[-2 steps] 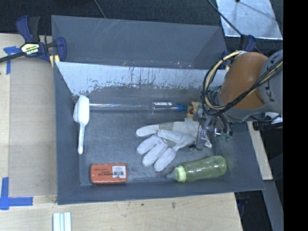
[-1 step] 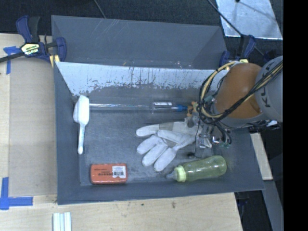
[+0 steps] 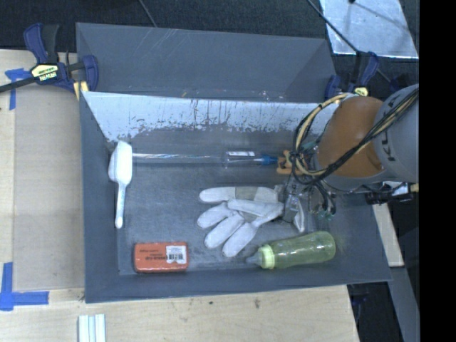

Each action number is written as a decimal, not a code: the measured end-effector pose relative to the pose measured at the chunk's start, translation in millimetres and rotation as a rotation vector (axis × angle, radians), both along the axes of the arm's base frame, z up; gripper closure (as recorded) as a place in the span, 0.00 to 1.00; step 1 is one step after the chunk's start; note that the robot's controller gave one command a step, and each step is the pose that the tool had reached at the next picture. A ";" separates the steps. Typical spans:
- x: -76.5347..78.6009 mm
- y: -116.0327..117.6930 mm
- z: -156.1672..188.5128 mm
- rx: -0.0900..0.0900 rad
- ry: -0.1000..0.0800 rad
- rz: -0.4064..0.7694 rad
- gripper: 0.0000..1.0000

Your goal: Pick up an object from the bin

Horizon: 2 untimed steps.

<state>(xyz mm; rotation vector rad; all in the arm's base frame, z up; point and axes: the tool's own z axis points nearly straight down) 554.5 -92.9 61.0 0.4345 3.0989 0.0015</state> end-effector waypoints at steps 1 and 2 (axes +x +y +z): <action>-0.2 0.0 0.5 0.000 0.000 -0.015 1.00; -1.0 0.0 5.2 0.001 0.004 -0.022 1.00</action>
Offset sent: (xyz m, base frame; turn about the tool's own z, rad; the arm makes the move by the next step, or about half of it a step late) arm 0.0000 0.0001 0.0758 0.0000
